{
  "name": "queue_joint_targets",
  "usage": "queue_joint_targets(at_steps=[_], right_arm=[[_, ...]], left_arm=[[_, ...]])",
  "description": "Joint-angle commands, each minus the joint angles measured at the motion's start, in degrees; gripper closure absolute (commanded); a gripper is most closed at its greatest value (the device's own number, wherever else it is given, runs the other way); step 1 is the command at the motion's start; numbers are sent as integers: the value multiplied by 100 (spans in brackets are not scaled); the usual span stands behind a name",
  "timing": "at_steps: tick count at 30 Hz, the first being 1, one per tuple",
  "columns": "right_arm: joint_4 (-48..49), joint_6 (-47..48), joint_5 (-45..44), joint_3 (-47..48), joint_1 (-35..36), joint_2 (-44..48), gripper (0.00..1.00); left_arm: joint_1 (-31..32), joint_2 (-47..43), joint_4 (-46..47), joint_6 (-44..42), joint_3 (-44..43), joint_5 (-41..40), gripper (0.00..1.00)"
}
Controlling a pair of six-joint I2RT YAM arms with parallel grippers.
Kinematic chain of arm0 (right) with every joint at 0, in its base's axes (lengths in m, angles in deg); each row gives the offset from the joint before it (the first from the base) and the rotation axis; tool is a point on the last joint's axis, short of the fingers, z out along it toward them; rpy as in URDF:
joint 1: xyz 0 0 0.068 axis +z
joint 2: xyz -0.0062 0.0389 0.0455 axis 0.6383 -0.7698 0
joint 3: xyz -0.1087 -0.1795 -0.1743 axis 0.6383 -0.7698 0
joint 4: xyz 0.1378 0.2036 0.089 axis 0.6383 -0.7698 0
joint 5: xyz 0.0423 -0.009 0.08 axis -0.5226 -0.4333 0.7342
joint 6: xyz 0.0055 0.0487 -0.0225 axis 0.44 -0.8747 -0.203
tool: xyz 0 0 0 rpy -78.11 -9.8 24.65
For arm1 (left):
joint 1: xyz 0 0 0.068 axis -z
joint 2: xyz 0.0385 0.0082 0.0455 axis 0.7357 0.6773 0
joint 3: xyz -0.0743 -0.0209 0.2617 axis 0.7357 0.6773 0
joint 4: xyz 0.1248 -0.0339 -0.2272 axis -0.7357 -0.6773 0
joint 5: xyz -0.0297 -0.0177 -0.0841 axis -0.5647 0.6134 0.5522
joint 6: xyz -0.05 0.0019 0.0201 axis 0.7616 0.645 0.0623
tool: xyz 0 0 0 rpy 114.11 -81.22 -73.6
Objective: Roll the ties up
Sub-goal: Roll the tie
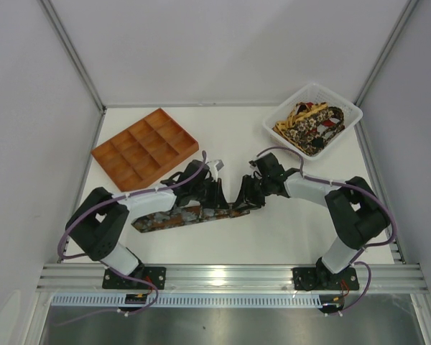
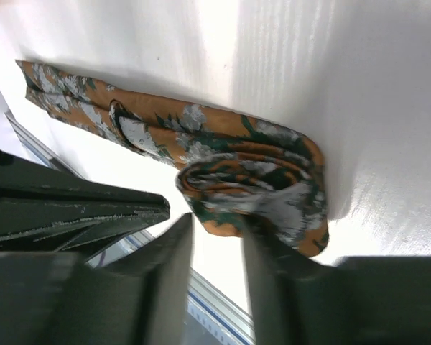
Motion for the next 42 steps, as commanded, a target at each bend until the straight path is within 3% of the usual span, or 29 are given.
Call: queue_joint_targets(at_steps=[1, 6, 12, 18, 23, 27, 32, 35, 42], right_arm=[[257, -138, 98, -103, -67, -73, 65], [222, -138, 89, -86, -94, -135, 79], [239, -147, 45, -68, -94, -214, 87], [266, -156, 45, -77, -94, -232, 88], [283, -138, 98, -51, -94, -223, 87], [64, 28, 37, 55, -94, -39, 78], [-287, 406, -25, 134, -260, 304, 55], [-323, 679, -16, 38, -392, 594, 47], [194, 1197, 431, -375, -998, 639, 24]], left_arm=[[-59, 113, 65, -43, -216, 260, 91], [-68, 386, 363, 133, -286, 498, 92], [-86, 431, 417, 186, -401, 515, 91], [-103, 413, 505, 265, -375, 568, 90], [-129, 913, 628, 256, -445, 673, 92], [-182, 1116, 804, 256, -339, 692, 92], [-349, 1116, 743, 177, -322, 665, 92], [-375, 1134, 690, 133, -357, 656, 92], [-384, 1195, 699, 116, -348, 665, 92]])
